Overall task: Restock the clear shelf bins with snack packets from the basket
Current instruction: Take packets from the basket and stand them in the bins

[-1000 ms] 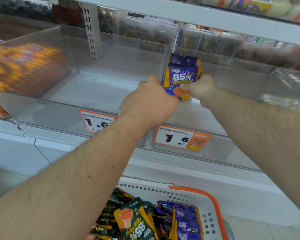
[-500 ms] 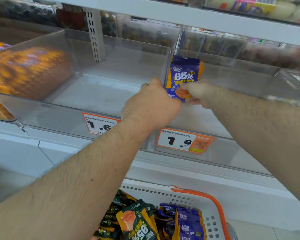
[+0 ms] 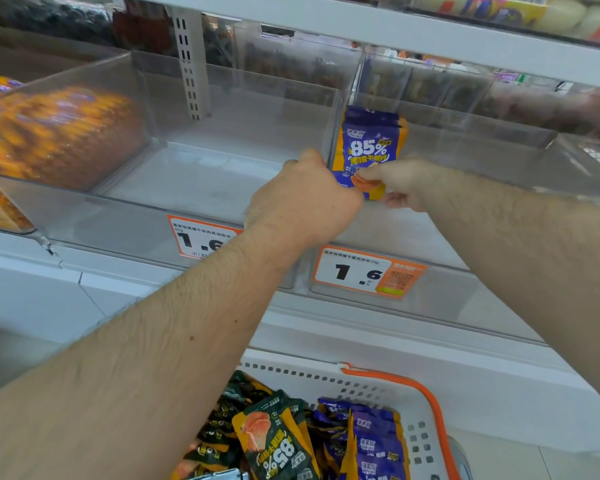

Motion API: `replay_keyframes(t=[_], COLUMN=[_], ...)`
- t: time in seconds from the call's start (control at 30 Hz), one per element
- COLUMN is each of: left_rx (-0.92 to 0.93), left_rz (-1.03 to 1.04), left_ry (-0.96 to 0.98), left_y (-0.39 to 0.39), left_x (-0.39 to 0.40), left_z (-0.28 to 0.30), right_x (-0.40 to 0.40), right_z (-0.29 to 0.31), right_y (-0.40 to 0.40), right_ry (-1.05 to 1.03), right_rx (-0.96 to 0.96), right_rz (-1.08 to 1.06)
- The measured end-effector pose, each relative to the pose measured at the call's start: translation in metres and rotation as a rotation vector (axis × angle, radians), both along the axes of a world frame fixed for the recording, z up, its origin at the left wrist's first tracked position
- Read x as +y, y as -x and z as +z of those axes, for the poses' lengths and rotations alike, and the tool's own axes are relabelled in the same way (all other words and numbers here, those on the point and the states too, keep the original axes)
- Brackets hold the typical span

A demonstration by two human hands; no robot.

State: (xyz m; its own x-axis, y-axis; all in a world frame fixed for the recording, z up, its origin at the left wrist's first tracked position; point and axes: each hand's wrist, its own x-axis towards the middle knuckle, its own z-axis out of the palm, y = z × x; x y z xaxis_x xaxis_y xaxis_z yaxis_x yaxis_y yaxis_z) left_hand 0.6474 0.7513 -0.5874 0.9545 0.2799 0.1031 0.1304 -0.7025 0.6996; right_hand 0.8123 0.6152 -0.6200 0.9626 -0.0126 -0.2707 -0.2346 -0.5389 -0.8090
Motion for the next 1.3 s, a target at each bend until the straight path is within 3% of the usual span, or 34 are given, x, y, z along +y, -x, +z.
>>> replay_keyframes(t=[0.13, 0.2, 0.33, 0.43, 0.5, 0.6, 0.67, 0.73, 0.87, 0.93, 1.03, 1.3], left_rx=[-0.090, -0.246, -0.662, -0.845, -0.803, -0.514, -0.239, -0.015, 0.246, 0.317, 0.356, 0.382], left_rz=[0.013, 0.009, -0.076, -0.135, -0.197, -0.281, -0.301, -0.309, -0.273, -0.246, -0.239, -0.187], left_ry=[0.011, -0.015, -0.258, -0.312, -0.276, -0.213, -0.175, -0.130, -0.027, 0.035, 0.058, 0.048], left_y=[0.005, 0.011, 0.036, 0.072, 0.104, 0.151, 0.180, 0.204, 0.236, 0.245, 0.251, 0.252], left_x=[-0.002, -0.003, -0.002, -0.006, -0.010, -0.011, -0.009, -0.006, -0.003, -0.002, 0.001, 0.007], left_z=[0.001, -0.003, -0.008, -0.020, -0.045, -0.107, -0.149, -0.180, -0.209, -0.215, -0.220, -0.220], right_x=[-0.005, -0.003, -0.001, -0.002, -0.001, -0.003, -0.008, -0.012, -0.004, -0.001, -0.006, -0.007], right_z=[0.016, 0.029, 0.052, 0.050, 0.034, -0.017, -0.062, -0.106, -0.175, -0.204, -0.232, -0.231], right_y=[0.025, 0.048, 0.110, 0.167, 0.207, 0.256, 0.279, 0.295, 0.316, 0.327, 0.341, 0.355], right_ry=[0.102, 0.132, 0.295, 0.388, 0.359, 0.313, 0.364, 0.515, 0.804, 0.894, 1.021, 1.085], right_rx=[0.061, 0.007, -0.341, -0.669, -0.867, -0.983, -0.842, -0.552, 0.138, 0.335, 0.387, 0.176], right_rz=[0.027, 0.006, -0.113, -0.145, -0.076, 0.146, 0.315, 0.524, 0.952, 1.031, 1.058, 0.969])
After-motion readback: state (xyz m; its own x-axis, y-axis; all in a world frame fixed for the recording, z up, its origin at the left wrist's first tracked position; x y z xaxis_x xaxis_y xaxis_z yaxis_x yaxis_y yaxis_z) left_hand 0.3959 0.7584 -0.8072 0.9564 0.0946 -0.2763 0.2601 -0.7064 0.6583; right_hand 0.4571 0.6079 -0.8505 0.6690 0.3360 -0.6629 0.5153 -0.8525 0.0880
